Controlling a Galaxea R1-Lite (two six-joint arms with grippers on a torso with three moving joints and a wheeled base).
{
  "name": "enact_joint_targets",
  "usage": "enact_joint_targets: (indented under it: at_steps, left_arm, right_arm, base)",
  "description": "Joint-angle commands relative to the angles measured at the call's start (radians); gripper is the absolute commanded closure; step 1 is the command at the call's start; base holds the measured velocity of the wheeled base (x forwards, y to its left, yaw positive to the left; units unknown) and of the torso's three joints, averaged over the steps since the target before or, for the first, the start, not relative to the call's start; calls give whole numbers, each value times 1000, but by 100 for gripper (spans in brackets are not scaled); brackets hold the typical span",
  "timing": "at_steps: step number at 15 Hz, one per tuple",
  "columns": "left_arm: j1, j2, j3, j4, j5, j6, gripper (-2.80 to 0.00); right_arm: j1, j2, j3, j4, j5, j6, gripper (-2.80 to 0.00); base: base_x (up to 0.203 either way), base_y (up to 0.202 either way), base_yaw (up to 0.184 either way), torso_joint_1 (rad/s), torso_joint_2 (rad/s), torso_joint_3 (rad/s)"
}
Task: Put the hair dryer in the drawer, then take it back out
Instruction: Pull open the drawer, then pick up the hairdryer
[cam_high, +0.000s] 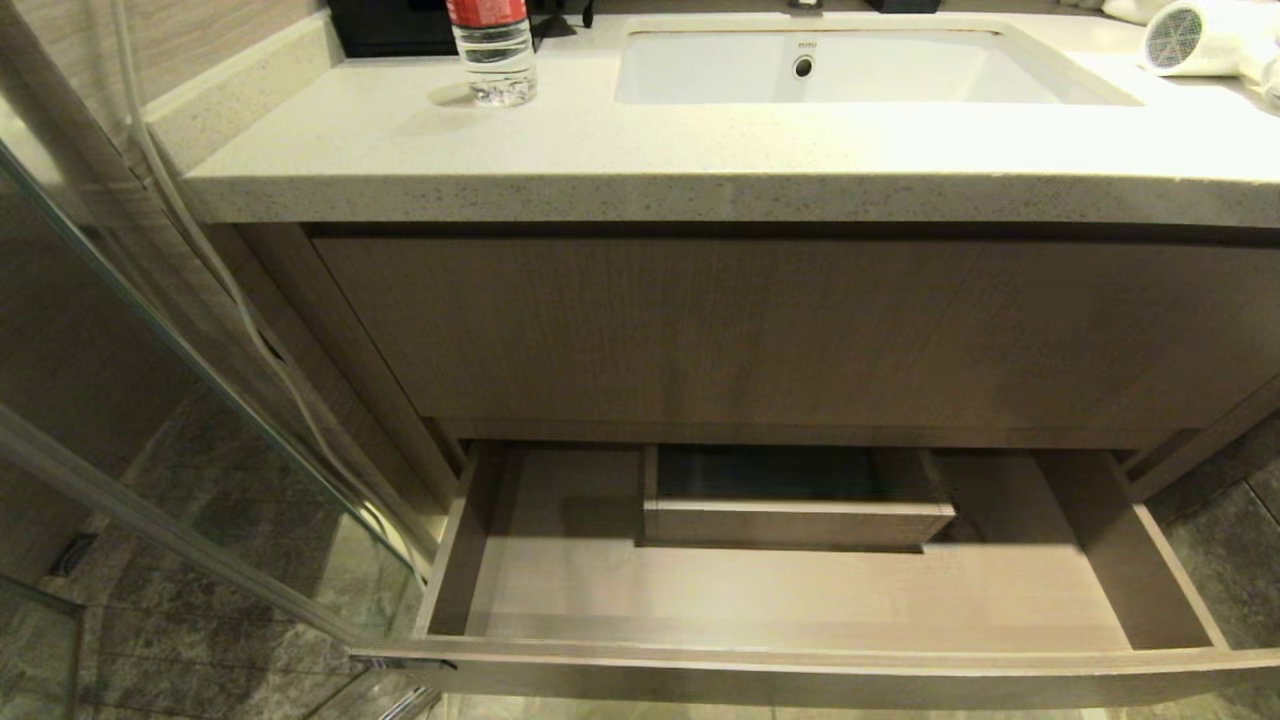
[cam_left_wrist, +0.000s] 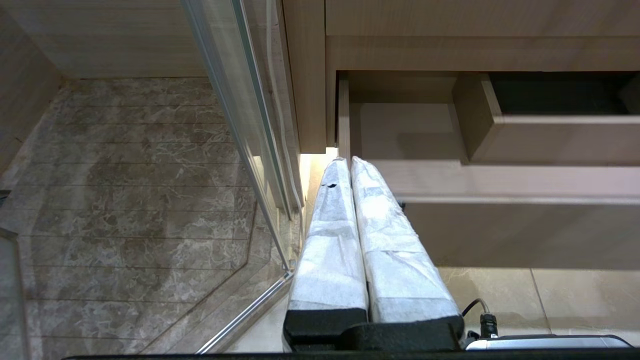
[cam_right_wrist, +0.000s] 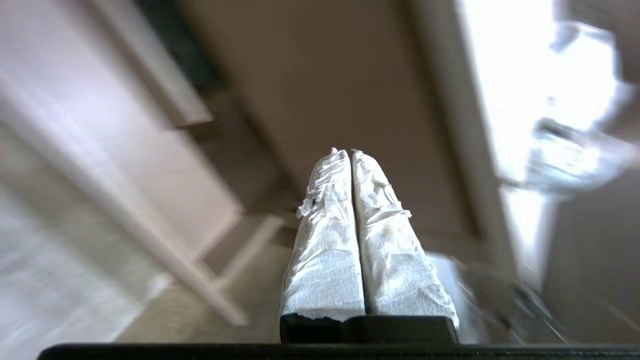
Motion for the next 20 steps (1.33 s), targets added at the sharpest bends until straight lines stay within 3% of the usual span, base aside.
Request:
enact_joint_targets:
  at_steps: [1,4,7,10,13,17,20]
  left_arm:
    - [0,0,0,0,0,0,0]
    - [0,0,0,0,0,0,0]
    - [0,0,0,0,0,0,0]
    - [0,0,0,0,0,0,0]
    - [0,0,0,0,0,0,0]
    - [0,0,0,0,2,0,0]
    - [0,0,0,0,0,0,0]
  right_arm:
    - [-124,160,-189,-1,-6,8,0]
    - [-215,320,-368,6,-34,73,0]
    - [-209,307,-297,6,-42,258,0]
    - [-213,203,-152,42,-67,345,0]
    - [-186,16,120,81,-91,404,0]
    - [-58,-257,656,-207,-160,657,0]
    - [7,-456,892,-341,-216,805,0]
  base:
    - [0,0,0,0,0,0]
    - [0,0,0,0,0,0]
    - [0,0,0,0,0,0]
    - [0,0,0,0,0,0]
    - [0,0,0,0,0,0]
    - [0,0,0,0,0,0]
    - [0,0,0,0,0,0]
